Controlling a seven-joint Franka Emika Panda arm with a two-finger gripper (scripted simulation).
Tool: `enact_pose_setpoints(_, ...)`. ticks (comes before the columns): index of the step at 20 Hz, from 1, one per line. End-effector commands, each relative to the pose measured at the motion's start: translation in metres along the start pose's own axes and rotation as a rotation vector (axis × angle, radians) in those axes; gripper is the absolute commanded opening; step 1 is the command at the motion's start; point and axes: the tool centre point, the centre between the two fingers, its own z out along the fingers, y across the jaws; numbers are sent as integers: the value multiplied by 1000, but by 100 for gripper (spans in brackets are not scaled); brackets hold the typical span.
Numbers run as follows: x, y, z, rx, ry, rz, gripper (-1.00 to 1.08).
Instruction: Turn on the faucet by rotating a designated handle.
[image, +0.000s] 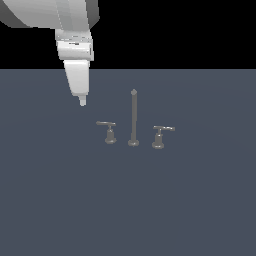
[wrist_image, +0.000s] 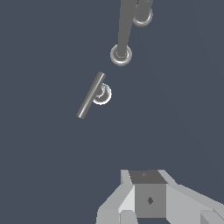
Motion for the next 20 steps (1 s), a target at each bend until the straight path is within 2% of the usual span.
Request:
enact_pose_setpoints(1,6,-12,13,0,4,54,-100)
enact_pose_setpoints(12,44,-66,71,-3,19,315,-100)
enact_pose_setpoints(20,68,-89,98,-4,23,445,-100)
